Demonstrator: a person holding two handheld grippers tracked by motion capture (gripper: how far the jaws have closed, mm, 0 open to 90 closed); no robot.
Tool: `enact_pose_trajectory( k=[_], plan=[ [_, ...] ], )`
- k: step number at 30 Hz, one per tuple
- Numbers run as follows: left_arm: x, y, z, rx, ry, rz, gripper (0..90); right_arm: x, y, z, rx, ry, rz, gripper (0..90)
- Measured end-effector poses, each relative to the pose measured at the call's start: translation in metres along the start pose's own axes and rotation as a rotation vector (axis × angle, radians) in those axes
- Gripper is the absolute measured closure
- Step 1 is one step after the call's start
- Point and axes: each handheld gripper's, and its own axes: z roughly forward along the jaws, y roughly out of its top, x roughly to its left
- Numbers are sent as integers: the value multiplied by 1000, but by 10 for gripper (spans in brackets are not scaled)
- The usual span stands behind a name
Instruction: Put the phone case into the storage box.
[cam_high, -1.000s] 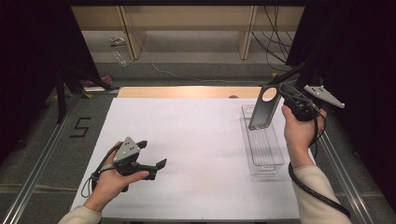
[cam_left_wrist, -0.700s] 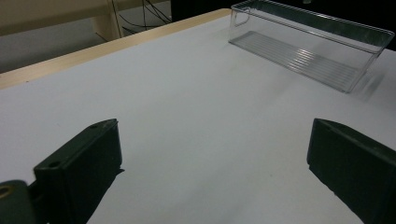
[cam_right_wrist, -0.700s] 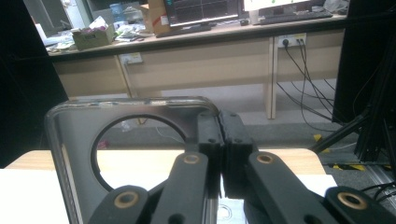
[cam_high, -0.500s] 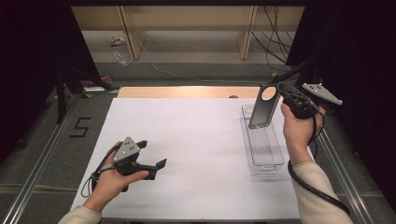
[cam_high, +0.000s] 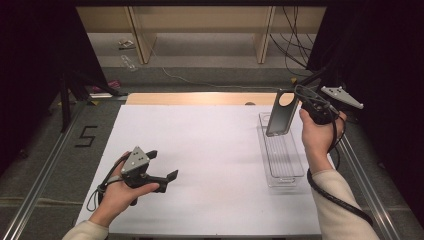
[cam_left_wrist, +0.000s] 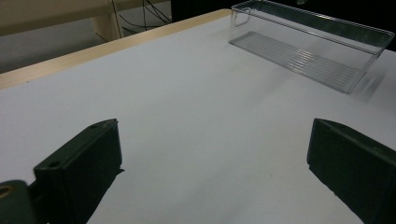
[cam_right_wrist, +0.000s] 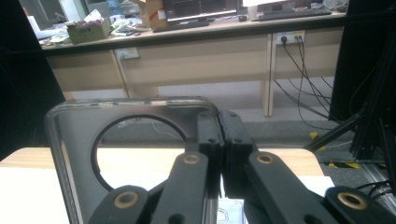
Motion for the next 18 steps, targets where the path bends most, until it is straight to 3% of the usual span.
enact_pose_trajectory(
  k=[18],
  plan=[
    [0,0,0,-1,-1,-1,29,0,2,7,13,-9,-7,888]
  ],
)
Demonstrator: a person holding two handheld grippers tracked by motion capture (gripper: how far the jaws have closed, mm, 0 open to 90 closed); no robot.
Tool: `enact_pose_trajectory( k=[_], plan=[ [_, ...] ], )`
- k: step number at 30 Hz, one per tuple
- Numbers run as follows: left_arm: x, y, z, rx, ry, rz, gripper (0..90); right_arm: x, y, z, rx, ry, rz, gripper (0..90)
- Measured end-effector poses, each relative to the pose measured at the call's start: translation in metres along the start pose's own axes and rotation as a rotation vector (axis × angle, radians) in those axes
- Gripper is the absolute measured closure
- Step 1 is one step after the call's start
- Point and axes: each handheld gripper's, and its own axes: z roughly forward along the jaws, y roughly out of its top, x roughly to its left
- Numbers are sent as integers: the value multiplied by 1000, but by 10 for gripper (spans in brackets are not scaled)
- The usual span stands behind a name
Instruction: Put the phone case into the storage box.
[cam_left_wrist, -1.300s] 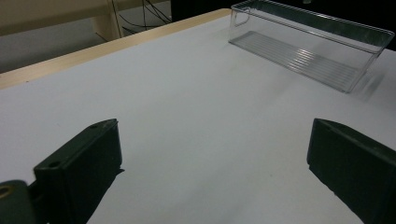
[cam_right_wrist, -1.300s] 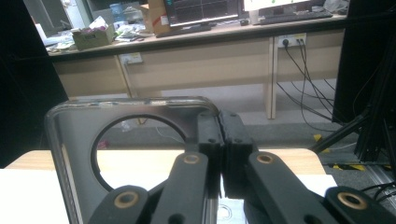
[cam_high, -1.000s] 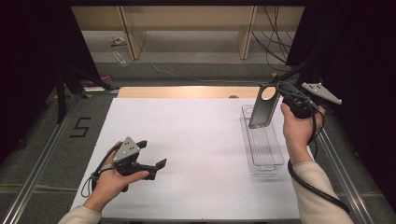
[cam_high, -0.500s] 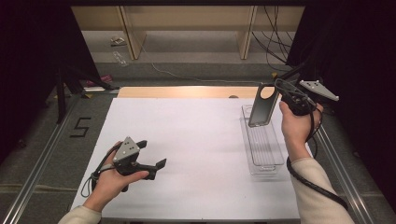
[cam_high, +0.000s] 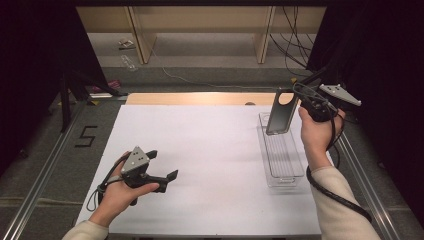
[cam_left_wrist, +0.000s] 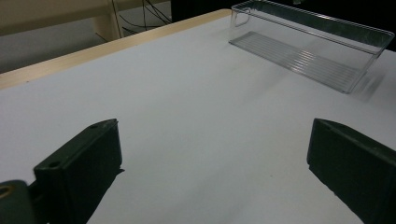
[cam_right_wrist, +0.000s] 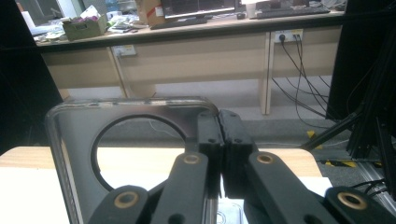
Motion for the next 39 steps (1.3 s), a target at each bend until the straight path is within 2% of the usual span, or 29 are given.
enact_pose_trajectory(
  k=[39],
  plan=[
    [2,-1,0,4,7,7,29,-5,3,12,30,-20,-11,888]
  ],
)
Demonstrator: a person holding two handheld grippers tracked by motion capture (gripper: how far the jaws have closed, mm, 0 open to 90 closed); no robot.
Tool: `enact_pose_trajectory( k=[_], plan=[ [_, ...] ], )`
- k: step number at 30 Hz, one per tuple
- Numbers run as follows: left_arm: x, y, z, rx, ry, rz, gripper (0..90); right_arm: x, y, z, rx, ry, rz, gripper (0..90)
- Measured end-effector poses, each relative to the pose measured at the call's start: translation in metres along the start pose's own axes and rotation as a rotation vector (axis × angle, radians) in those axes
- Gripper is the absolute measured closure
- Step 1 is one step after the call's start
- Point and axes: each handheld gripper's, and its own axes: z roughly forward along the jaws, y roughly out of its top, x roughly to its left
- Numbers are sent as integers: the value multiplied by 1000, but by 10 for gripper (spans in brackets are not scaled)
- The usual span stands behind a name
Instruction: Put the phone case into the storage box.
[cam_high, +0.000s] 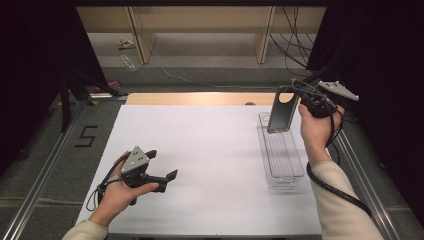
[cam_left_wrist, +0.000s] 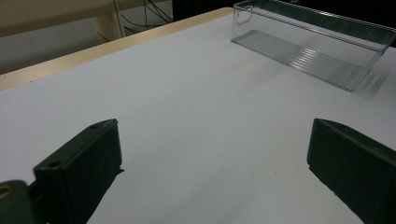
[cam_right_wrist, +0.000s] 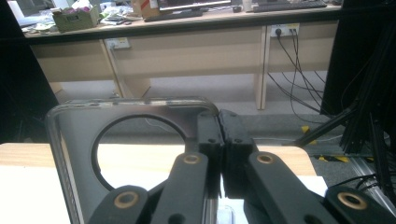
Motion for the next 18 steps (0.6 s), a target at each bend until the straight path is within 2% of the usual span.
enact_pose_trajectory(
  k=[18],
  plan=[
    [0,0,0,0,-1,-1,29,-1,2,7,13,-5,-1,888]
  ],
)
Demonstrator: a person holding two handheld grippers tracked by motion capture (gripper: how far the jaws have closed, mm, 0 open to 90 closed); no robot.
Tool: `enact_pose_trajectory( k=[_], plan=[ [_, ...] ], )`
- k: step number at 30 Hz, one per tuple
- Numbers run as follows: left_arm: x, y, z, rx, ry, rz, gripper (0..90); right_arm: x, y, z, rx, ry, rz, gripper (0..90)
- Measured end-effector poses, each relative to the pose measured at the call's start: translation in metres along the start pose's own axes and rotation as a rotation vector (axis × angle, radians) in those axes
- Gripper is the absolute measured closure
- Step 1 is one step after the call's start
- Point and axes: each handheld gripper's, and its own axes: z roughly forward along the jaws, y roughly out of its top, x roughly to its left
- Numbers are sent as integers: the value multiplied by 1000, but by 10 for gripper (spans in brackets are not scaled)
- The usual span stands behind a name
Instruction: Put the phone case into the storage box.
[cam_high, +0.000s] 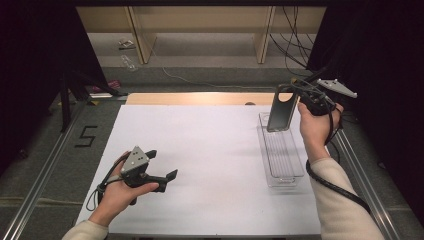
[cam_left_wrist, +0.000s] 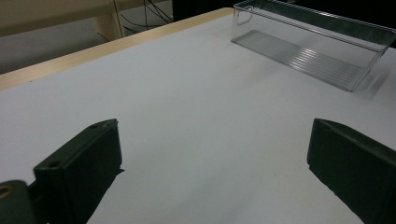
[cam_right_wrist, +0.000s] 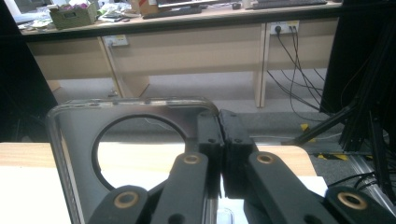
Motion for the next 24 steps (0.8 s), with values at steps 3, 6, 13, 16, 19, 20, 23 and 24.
enact_pose_trajectory(
  k=[3,6,13,16,19,20,23,24],
  plan=[
    [0,0,0,0,0,-1,28,-1,0,1,2,0,3,888],
    [0,0,0,-1,0,-1,29,-1,0,2,5,-3,3,888],
    [0,0,0,-1,0,-1,29,-1,0,6,11,-5,0,888],
    [0,0,0,-1,0,-1,29,-1,0,7,14,-9,1,888],
    [0,0,0,-2,0,-2,29,-1,0,9,15,-11,0,888],
    [0,0,0,-2,0,-1,29,-2,0,9,16,-11,-1,888],
    [0,0,0,-1,1,-2,29,-2,0,10,21,-14,0,887],
    [0,0,0,-2,1,-2,29,-2,0,11,22,-16,0,887]
  ],
)
